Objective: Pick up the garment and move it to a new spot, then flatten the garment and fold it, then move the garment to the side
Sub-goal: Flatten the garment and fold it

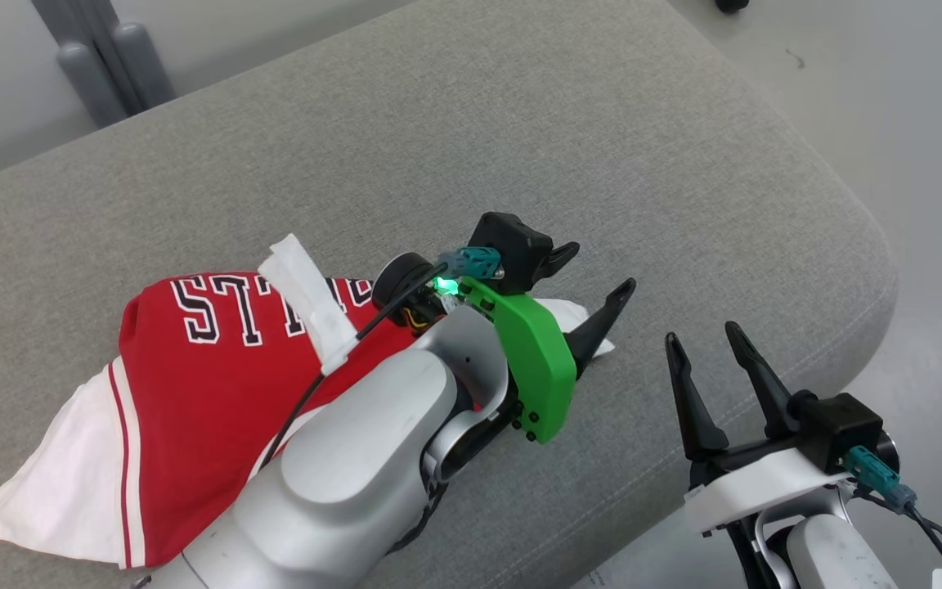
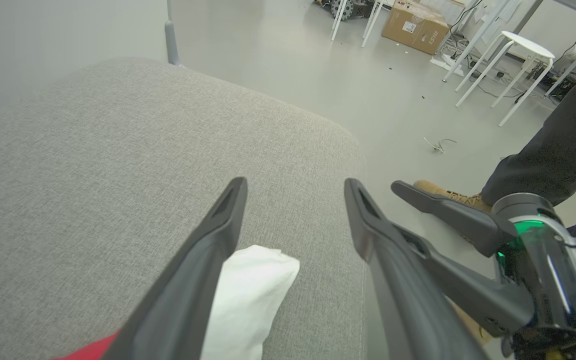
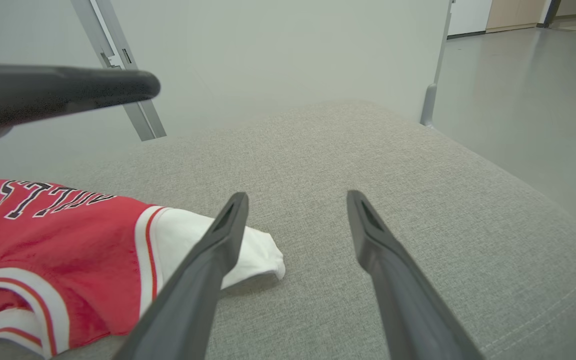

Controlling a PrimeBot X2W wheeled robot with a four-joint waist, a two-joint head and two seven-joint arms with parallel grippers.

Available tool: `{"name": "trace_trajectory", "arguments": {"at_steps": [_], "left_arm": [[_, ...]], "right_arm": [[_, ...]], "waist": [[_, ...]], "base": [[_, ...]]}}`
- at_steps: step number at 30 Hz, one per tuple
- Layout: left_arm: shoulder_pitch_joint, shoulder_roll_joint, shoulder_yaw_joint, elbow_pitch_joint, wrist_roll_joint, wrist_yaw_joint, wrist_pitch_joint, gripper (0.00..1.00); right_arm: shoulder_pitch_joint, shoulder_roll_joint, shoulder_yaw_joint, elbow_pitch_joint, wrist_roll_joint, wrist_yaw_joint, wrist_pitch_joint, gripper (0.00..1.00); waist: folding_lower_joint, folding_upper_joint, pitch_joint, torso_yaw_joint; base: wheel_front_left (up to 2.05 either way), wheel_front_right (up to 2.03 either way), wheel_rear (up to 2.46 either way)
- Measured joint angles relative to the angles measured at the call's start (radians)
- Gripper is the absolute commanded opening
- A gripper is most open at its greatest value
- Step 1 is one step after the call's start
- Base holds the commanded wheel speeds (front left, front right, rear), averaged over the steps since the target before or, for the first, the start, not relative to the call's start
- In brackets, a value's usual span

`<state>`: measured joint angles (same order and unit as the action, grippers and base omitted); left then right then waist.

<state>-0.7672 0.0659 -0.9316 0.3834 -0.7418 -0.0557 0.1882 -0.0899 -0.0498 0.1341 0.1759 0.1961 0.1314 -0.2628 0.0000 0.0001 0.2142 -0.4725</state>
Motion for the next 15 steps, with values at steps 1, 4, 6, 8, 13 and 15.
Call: {"name": "trace_trajectory", "arguments": {"at_steps": [1, 4, 6, 8, 13, 15], "left_arm": [[0.013, 0.005, 0.005, -0.021, -0.003, 0.003, -0.011, 1.0], [0.064, 0.038, 0.028, -0.087, -0.01, 0.031, -0.046, 1.0], [0.107, 0.069, 0.053, -0.133, -0.015, 0.06, -0.079, 1.0], [0.168, 0.109, 0.08, -0.181, -0.014, 0.105, -0.123, 1.0], [0.347, 0.21, 0.142, -0.258, -0.016, 0.211, -0.211, 1.0], [0.423, 0.237, 0.186, -0.276, -0.044, 0.251, -0.248, 1.0]], "right_arm": [[0.002, 0.0, -0.004, 0.0, -0.007, 0.0, 0.0, 1.0], [0.005, 0.0, -0.019, 0.0, -0.025, 0.0, 0.0, 1.0], [0.009, 0.0, -0.023, 0.0, -0.038, 0.0, 0.0, 1.0], [0.018, 0.001, -0.031, 0.0, -0.055, 0.0, 0.0, 1.0], [0.047, 0.001, -0.054, 0.001, -0.091, 0.0, 0.0, 1.0], [0.056, 0.001, -0.062, -0.001, -0.101, 0.0, 0.0, 1.0]], "waist": [[0.0, 0.0, -0.001, 0.005], [0.0, 0.0, -0.008, 0.025], [0.0, 0.0, -0.017, 0.042], [0.0, 0.0, -0.03, 0.065], [0.0, 0.0, -0.074, 0.126], [0.0, 0.0, -0.09, 0.152]], "base": [[0.0, 0.0, 0.0], [0.0, 0.0, 0.0], [0.0, 0.0, 0.0], [0.0, 0.0, 0.0], [0.0, 0.0, 0.0], [0.0, 0.0, 0.0]]}}
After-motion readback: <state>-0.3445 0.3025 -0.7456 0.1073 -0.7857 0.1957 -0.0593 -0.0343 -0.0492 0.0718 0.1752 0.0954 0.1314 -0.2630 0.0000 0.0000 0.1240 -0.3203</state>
